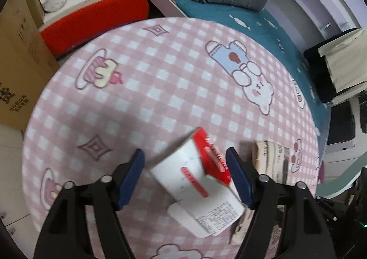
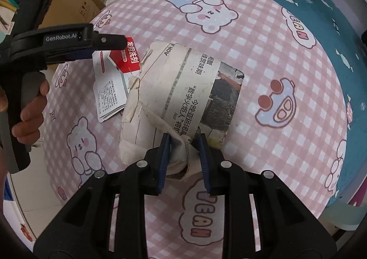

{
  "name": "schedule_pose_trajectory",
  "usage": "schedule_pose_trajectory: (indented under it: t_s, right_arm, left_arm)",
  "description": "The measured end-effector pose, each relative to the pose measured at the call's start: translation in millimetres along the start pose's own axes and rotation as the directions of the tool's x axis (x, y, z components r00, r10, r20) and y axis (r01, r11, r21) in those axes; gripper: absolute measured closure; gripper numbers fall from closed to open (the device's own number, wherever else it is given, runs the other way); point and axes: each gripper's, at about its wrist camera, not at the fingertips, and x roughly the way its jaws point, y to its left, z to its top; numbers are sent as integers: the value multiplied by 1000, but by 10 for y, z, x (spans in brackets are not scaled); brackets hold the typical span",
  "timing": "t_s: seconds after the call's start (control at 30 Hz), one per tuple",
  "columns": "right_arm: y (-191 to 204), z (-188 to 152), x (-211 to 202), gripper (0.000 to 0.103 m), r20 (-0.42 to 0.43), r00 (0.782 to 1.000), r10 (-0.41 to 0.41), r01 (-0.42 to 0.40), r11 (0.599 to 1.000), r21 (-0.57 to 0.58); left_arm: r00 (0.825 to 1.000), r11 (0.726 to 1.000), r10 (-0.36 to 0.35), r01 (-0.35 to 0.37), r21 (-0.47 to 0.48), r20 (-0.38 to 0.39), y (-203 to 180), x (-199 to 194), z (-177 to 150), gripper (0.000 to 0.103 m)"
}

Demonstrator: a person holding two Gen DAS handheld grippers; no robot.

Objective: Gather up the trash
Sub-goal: 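Grasp the newspaper bundle with the right gripper while the left grasps the white-red box, then lift the white box and folded paper with the left gripper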

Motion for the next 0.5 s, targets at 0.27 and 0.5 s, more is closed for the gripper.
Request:
schedule_pose_trajectory:
  t_s: [0.27, 0.5]
  right_arm:
    - [14, 14, 11, 78, 1, 1000, -1, 1, 1000, 8]
    - [-29, 69, 16, 78, 3, 1000, -5, 5, 1000, 11]
  left_arm:
    - [989, 991, -131, 130, -32, -63, 54, 28, -6, 31]
    - [967, 972, -229, 222, -75, -112, 110, 15, -237, 54]
